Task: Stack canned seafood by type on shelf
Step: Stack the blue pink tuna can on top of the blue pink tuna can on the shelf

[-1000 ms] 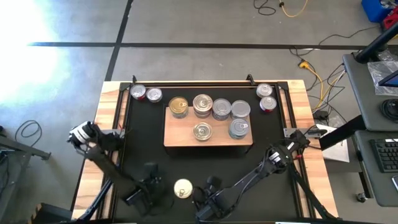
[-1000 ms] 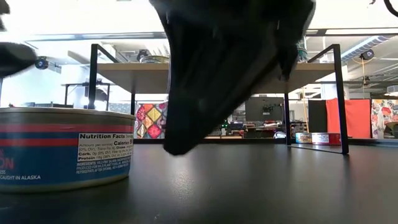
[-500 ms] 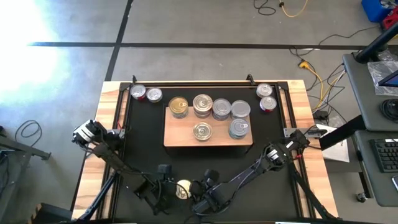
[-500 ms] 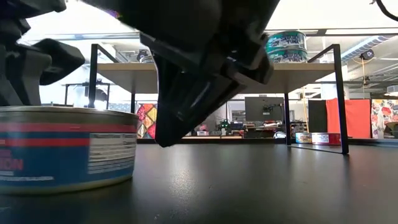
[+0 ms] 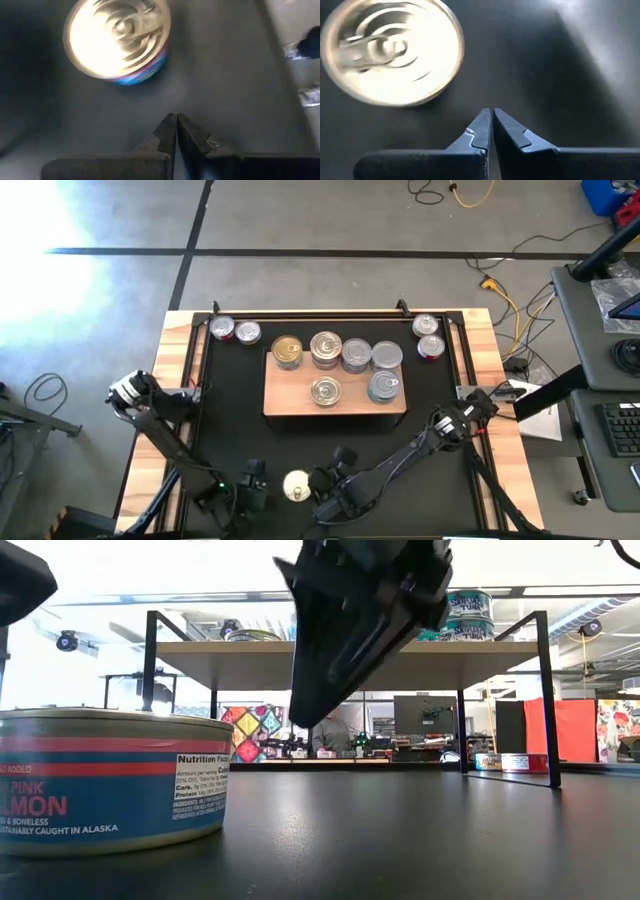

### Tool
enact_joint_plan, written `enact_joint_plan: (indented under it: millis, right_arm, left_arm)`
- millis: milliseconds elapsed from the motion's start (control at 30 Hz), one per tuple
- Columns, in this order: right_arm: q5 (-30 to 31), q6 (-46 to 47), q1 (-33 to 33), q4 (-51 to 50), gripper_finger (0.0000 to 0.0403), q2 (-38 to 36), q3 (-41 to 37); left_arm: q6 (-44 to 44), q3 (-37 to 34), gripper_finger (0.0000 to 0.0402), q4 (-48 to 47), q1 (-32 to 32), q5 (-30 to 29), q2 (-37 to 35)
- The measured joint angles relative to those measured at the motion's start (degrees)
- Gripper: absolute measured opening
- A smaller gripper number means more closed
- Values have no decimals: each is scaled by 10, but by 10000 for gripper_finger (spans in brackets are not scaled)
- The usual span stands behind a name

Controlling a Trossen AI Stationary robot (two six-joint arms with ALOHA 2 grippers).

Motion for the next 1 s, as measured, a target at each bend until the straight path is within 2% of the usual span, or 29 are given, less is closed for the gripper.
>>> enact_joint_plan:
  millis: [167,333,467,600,800,900,1000]
  right_arm:
    - [-29,0,19,56,12,6,0]
    - [-55,-14,22,105,12,34,-2]
    - [-58,-9,17,116,12,34,-2]
    - [-58,-14,10,114,12,34,-2]
    - [-60,-14,9,114,12,34,-2]
    - [-60,-14,10,115,12,34,-2]
    - [-61,-14,10,116,12,34,-2]
  left_arm:
    - [-14,-20,0,-25,1,-36,-1]
    - [-7,-37,4,-17,36,-32,11]
    - [20,-44,36,-7,61,-6,14]
    - [38,-43,100,-2,71,5,14]
    - [35,-43,226,-2,68,48,13]
    - [39,-44,289,12,67,45,13]
    - [50,-56,341,76,58,12,13]
